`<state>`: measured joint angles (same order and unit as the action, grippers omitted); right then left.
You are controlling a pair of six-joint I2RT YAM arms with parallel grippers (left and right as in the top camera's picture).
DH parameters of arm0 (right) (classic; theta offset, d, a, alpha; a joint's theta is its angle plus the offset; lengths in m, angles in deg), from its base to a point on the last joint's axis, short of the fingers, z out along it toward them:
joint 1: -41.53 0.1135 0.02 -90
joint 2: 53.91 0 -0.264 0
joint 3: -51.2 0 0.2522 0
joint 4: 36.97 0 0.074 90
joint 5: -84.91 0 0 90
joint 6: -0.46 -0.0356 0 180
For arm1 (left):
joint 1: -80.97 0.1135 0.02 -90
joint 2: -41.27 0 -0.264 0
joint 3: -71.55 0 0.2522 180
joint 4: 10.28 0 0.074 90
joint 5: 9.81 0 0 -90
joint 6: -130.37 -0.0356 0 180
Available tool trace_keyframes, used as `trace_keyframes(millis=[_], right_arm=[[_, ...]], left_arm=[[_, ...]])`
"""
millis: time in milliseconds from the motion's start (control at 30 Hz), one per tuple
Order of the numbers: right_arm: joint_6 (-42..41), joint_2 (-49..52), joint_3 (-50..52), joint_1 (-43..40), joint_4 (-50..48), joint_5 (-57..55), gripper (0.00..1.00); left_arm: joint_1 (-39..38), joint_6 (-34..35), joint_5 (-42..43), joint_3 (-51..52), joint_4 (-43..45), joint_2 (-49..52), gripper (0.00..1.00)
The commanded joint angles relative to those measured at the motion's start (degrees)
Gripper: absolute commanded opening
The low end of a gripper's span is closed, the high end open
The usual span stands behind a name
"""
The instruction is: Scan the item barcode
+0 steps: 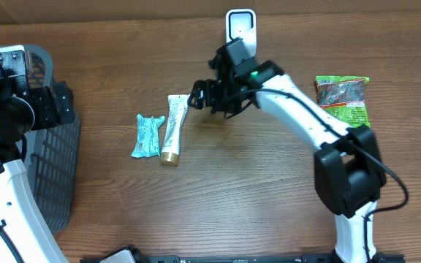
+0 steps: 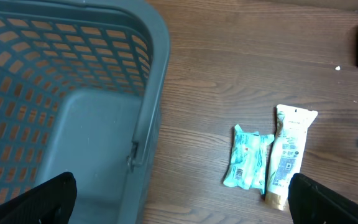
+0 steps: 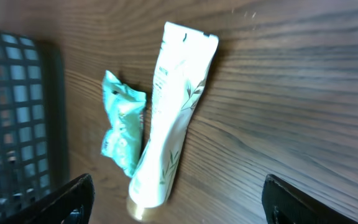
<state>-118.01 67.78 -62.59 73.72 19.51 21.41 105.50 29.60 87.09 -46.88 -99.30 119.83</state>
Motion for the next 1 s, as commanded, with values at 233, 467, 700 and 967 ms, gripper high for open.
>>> trace_keyframes(millis=[233,467,700,967], right_arm=[[-1.77,7.08,0.44,5.79,-6.36,-2.45,0.8],[-1.79,10.71,0.46,7.19,-10.34,-2.69,0.75],[-1.81,11.23,0.46,7.19,-11.02,-6.62,0.54],[-1.75,11.19,-1.11,2.64,1.14,-2.34,0.51]], left_arm=[[0.2,-1.05,0.39,-0.76,0.07,0.17,1.0],[0.2,-1.05,0.39,-0.76,0.07,0.17,1.0],[0.2,-1.05,0.39,-0.76,0.07,0.17,1.0],[0.2,-1.05,0.39,-0.76,0.07,0.17,1.0]])
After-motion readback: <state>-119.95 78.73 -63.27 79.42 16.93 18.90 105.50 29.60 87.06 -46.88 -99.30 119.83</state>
